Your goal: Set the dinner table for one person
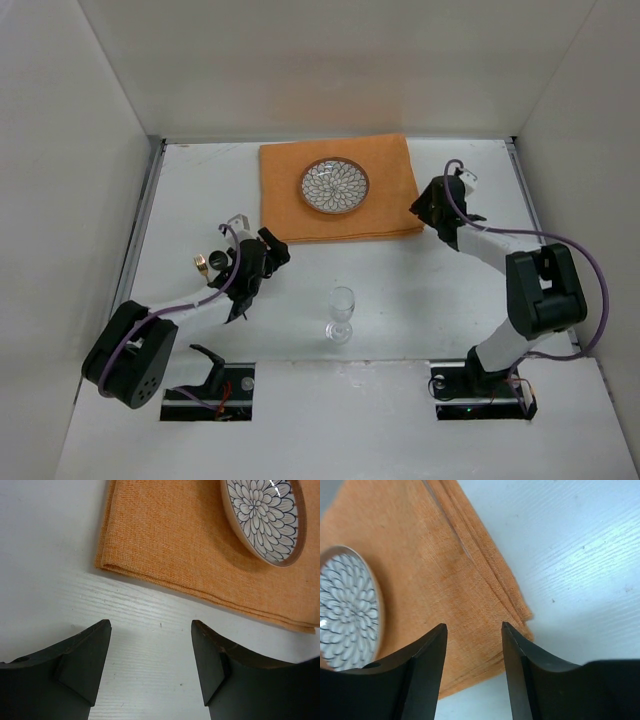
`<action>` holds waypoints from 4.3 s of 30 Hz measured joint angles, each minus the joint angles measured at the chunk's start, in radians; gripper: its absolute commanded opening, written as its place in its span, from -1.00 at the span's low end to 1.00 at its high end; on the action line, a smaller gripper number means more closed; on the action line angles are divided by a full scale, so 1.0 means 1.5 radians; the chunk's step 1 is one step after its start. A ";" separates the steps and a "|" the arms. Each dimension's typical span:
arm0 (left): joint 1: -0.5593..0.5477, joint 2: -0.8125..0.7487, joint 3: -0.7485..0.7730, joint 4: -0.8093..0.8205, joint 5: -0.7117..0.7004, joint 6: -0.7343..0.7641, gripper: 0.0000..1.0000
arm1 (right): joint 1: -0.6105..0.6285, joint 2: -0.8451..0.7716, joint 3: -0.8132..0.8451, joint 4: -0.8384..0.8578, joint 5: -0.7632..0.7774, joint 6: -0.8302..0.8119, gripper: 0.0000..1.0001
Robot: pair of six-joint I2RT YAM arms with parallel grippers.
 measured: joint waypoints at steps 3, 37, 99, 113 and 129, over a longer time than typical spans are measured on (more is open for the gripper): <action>0.000 0.004 0.002 -0.009 -0.005 -0.002 0.26 | 0.004 0.028 0.038 -0.041 0.000 -0.052 0.07; 0.002 -0.029 0.002 -0.007 -0.014 -0.007 0.27 | -0.005 0.106 0.149 -0.183 0.017 -0.186 -0.13; -0.022 -0.052 -0.007 0.023 0.040 0.002 0.10 | 0.575 -0.365 0.287 -0.512 -0.003 -0.309 -0.12; -0.024 -0.065 -0.007 0.033 0.042 0.011 0.17 | 0.664 -0.223 0.400 -0.713 0.005 -0.375 -0.09; -0.024 -0.065 -0.007 0.036 0.042 0.011 0.19 | 0.642 -0.168 0.384 -0.719 -0.001 -0.402 -0.12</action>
